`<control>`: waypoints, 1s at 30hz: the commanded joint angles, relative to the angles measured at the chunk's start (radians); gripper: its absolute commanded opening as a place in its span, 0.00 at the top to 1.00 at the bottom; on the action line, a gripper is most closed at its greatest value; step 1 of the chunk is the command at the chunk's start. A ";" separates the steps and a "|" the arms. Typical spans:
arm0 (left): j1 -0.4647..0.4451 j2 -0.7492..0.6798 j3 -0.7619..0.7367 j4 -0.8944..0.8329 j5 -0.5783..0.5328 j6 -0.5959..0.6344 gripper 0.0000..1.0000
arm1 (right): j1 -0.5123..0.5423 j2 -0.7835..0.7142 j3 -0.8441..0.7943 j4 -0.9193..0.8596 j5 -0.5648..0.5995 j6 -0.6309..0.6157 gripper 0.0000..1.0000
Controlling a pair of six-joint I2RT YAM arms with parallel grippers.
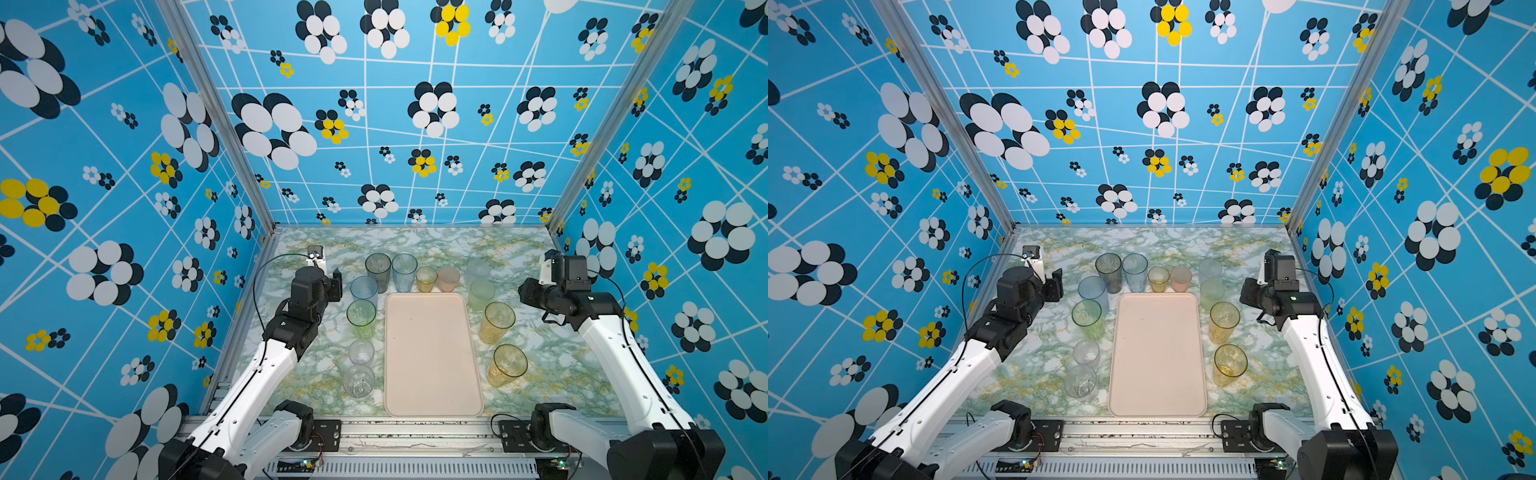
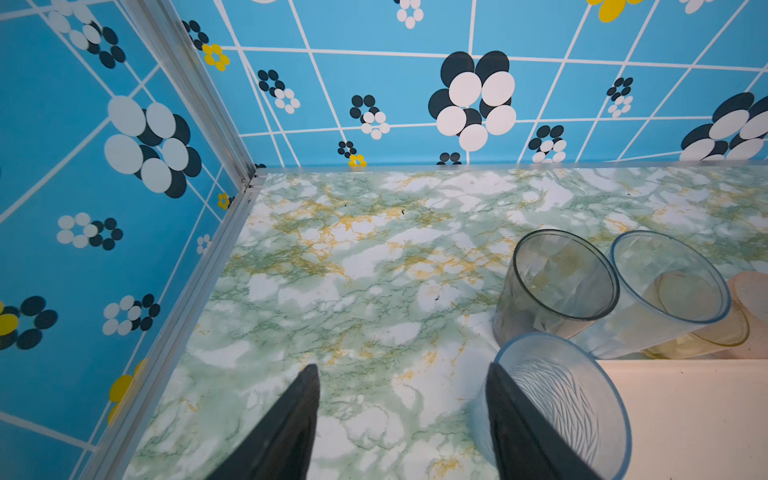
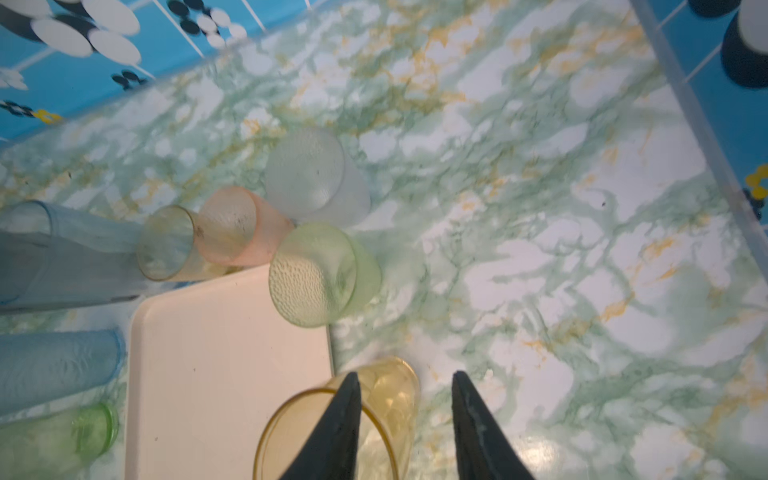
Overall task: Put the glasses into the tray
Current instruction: 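Reach the right gripper to the amber cup beside the tray while the left arm lifts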
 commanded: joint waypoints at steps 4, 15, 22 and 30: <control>0.011 0.041 0.078 -0.061 0.075 -0.037 0.35 | -0.004 -0.015 -0.006 -0.154 -0.109 0.013 0.65; 0.013 0.072 0.105 -0.060 0.108 -0.057 0.36 | 0.000 0.001 -0.037 -0.164 -0.135 0.003 0.70; 0.014 0.073 0.104 -0.068 0.105 -0.054 0.36 | 0.020 0.020 -0.029 -0.176 -0.115 0.004 0.77; 0.014 0.088 0.103 -0.060 0.106 -0.049 0.36 | 0.075 0.054 0.004 -0.213 -0.039 0.008 0.77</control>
